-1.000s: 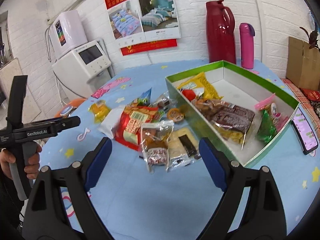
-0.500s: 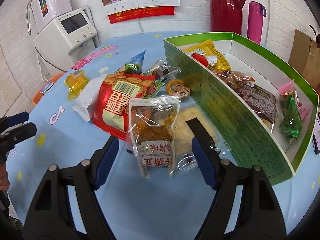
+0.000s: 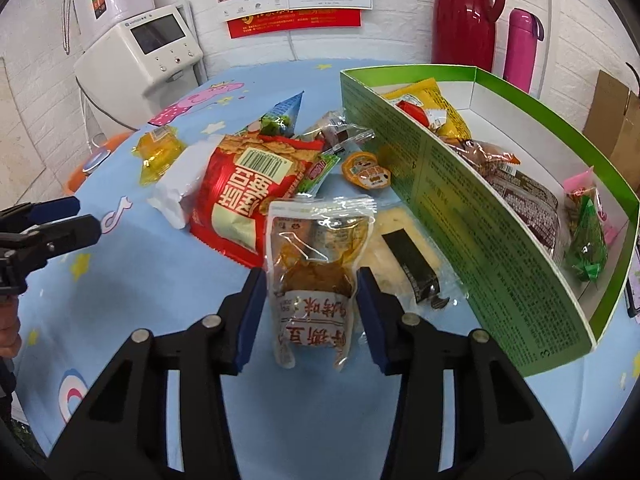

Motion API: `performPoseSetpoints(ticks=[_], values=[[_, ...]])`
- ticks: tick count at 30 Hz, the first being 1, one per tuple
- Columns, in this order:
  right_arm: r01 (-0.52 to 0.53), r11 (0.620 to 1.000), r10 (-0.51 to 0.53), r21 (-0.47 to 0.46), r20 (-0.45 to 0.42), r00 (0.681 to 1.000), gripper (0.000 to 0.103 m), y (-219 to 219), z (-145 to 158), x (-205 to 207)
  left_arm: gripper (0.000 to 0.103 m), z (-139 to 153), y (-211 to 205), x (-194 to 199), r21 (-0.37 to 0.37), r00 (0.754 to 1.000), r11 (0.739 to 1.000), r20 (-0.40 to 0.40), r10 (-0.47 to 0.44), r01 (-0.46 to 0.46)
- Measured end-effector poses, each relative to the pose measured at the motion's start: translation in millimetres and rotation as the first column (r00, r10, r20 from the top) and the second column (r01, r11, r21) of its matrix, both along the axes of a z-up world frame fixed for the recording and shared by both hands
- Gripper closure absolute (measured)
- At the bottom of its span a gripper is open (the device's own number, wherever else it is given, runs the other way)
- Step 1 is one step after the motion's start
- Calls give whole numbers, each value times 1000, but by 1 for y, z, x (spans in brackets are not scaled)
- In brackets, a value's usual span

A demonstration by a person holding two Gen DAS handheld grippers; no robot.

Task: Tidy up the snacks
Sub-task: 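Grasp the clear brown-snack bag with the right tool while the left tool reaches for a blue packet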

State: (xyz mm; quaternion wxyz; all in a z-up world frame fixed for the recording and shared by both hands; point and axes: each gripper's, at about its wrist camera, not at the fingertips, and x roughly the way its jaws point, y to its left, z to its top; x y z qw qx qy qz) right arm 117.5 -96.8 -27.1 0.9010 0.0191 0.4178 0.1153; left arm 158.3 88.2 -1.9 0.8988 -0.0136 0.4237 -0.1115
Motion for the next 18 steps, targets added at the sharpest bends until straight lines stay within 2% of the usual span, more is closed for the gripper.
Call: performPoseSetpoints(ticks=[8,14,17,18], values=[[1,999,0,40,-35,999,55,-13,1,-41,8,13,-26,17,-3,999,999,20,-50,50],[25,997,-21,73,-52,998,54,-22,-2,-55,8,27,-62,70,-30,998,997,17,-65,66],[29,996,-24,80,-58,998,54,-27,-5,-56,10,24,-79,97,-29,997,997,6,-73,73],[30,996,-25,85,-61,998,54,-28,-6,-55,13,21,-82,108,-31,998,997,-6,-68,67]])
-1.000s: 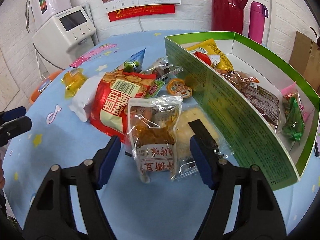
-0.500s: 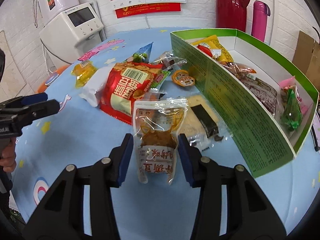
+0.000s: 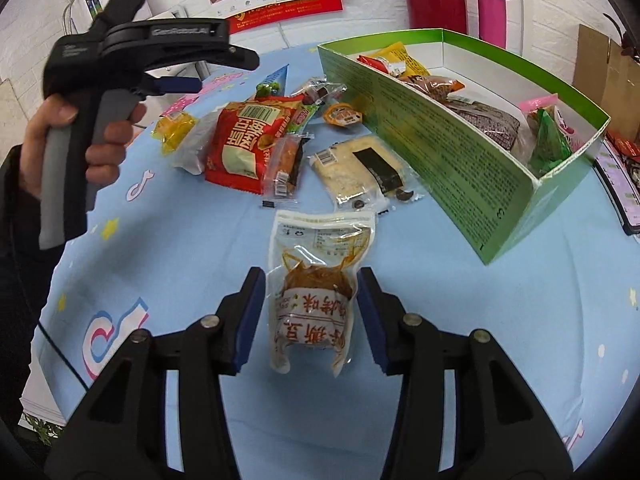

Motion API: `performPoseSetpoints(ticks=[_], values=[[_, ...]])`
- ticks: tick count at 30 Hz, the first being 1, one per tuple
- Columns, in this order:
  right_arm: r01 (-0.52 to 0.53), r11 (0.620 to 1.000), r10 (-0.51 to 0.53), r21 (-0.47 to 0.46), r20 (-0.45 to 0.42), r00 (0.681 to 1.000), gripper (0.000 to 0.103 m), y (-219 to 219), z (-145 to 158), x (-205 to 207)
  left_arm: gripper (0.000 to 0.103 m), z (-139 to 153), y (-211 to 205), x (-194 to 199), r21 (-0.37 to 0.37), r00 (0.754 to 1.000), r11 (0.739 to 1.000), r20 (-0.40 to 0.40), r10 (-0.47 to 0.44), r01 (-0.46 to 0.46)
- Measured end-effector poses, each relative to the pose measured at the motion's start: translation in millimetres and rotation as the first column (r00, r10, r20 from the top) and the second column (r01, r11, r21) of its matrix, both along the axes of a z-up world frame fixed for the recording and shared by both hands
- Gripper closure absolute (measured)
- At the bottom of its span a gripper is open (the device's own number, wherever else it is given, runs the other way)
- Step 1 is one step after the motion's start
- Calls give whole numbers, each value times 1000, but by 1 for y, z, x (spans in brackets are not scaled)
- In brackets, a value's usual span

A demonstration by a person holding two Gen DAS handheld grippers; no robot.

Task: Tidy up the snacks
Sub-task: 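Grasp the clear brown-snack bag with the right tool while the left tool reaches for a blue packet, then carry the brown-snack bag and blue-green packet into the green box and open both tools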

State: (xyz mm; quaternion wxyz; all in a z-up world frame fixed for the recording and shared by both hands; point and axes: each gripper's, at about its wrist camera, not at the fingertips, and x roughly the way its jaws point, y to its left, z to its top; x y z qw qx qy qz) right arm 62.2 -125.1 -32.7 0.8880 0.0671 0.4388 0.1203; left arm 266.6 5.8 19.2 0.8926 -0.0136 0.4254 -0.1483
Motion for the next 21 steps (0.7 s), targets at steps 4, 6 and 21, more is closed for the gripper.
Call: performPoseSetpoints(ticks=[4,6,21], values=[[-4,1000,4,23,-4,1000,53,-5,-2,3,31,-18,-6,32,-21,996,1000,-92,16,-18],[-5,1000,5,30,-5,1000,52,-6,-3,3,31,-26,-10,40,-23,992,999,-122,23,-26],[-7,997,2,79,63,998,66,-14,19,-10,79,-4,-10,16,-24,995,1000,-94,-21,18]])
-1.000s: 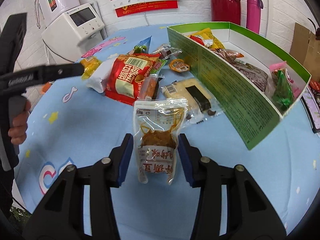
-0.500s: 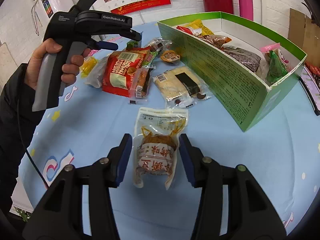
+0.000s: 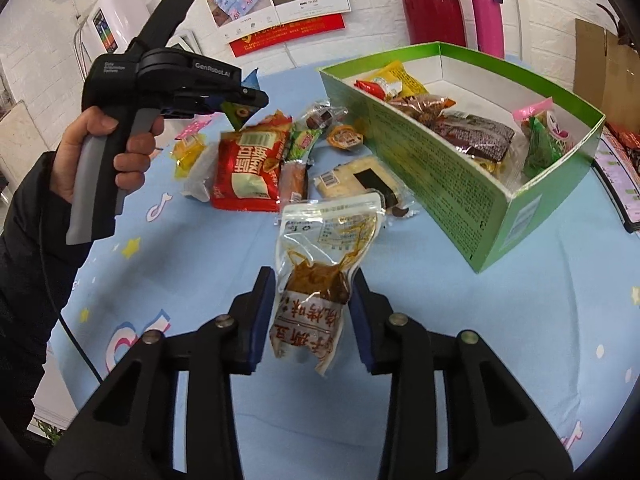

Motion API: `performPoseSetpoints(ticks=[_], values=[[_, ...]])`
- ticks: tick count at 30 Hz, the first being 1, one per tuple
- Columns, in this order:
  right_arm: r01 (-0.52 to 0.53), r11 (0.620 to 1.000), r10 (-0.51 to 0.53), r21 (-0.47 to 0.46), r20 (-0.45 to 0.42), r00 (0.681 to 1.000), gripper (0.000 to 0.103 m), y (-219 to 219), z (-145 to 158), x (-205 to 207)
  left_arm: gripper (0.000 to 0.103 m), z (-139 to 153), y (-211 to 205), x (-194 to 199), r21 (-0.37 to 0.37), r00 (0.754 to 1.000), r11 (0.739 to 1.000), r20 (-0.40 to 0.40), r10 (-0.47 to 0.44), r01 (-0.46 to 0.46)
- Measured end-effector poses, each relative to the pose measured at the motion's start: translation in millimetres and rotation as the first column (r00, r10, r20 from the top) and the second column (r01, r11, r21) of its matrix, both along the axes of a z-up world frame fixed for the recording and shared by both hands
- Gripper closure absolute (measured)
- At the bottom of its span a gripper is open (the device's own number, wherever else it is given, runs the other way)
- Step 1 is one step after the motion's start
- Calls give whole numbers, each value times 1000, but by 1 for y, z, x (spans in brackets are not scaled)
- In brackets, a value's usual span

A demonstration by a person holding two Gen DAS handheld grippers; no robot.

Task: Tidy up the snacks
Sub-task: 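Carry the brown-snack bag and blue-green packet into the green box and open both tools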

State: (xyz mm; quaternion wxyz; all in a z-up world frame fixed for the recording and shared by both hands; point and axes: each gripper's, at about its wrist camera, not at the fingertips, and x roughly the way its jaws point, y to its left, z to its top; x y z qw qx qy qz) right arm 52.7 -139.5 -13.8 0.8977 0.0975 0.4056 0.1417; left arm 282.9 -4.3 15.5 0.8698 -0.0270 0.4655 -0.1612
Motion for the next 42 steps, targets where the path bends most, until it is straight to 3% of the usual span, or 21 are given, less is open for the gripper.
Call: performPoseSetpoints(ticks=[10,18,24,30,32,34,35,39,42], values=[[20,1000,-22,17,85,996,70,-11,31,-10,79,57,-15,-39,-43,989,995,121,-86,92],[179,984,-179,19,221,959,70,-64,76,5,79,76,-60,-56,-87,967,975,174,-185,202],[271,962,-271,32,206,940,70,-100,69,40,79,75,-102,-48,-113,956,959,174,-238,259],[309,951,-303,6,204,931,67,-116,49,66,78,57,-135,-24,-121,955,953,144,-259,277],[347,937,-327,-51,227,917,34,-117,44,71,71,48,-143,-16,-97,958,959,138,-253,267],[374,924,-343,-83,256,904,26,-120,40,68,27,38,-146,-12,-68,960,964,135,-246,256],[375,923,-342,-91,257,904,25,-122,38,69,21,35,-146,-11,-53,962,969,146,-232,242],[390,919,-371,-64,204,906,24,-136,26,74,18,24,-142,-9,30,963,979,178,-204,202],[388,920,-368,-57,215,905,22,-135,30,70,18,20,-135,-8,37,968,981,159,-192,189]])
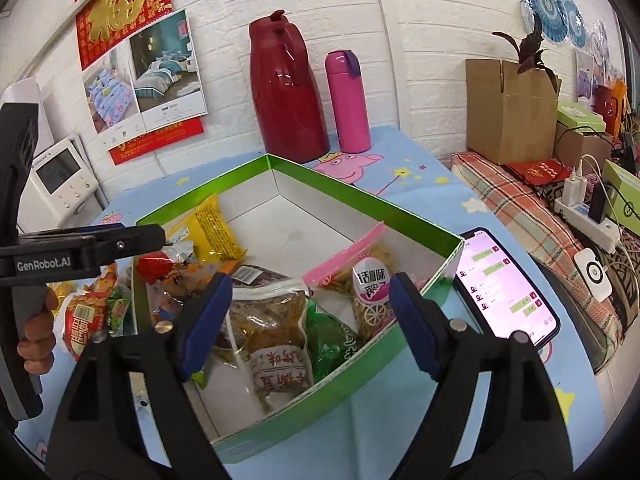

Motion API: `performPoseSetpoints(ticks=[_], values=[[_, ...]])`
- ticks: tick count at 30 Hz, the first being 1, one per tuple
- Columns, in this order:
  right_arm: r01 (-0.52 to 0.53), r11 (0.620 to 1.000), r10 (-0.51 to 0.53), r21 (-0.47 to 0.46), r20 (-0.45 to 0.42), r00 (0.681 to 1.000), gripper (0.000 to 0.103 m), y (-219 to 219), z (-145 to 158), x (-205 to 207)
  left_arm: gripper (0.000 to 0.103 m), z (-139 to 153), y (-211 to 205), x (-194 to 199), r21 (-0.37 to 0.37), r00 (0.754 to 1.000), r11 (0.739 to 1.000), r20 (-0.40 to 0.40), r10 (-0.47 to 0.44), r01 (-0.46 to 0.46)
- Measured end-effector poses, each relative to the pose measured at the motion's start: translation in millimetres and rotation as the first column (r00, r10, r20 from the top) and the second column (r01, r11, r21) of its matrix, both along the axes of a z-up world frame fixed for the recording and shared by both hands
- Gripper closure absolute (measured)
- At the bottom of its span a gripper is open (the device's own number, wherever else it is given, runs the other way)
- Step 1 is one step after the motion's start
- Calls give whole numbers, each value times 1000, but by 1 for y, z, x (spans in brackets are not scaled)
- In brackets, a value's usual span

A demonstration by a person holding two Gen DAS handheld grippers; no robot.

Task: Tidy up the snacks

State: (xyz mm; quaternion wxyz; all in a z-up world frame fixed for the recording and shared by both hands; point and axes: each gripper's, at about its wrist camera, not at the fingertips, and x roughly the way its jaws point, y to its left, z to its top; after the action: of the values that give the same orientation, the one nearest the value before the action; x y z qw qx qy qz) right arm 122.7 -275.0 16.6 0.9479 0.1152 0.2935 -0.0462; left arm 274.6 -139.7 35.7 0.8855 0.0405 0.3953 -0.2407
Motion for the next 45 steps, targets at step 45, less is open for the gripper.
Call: performPoseSetpoints(ticks=[45], values=[[-288,951,294,115,-33,955,11,112,4,-84,58,-59,133,-73,15,986,996,-146,85,-84]])
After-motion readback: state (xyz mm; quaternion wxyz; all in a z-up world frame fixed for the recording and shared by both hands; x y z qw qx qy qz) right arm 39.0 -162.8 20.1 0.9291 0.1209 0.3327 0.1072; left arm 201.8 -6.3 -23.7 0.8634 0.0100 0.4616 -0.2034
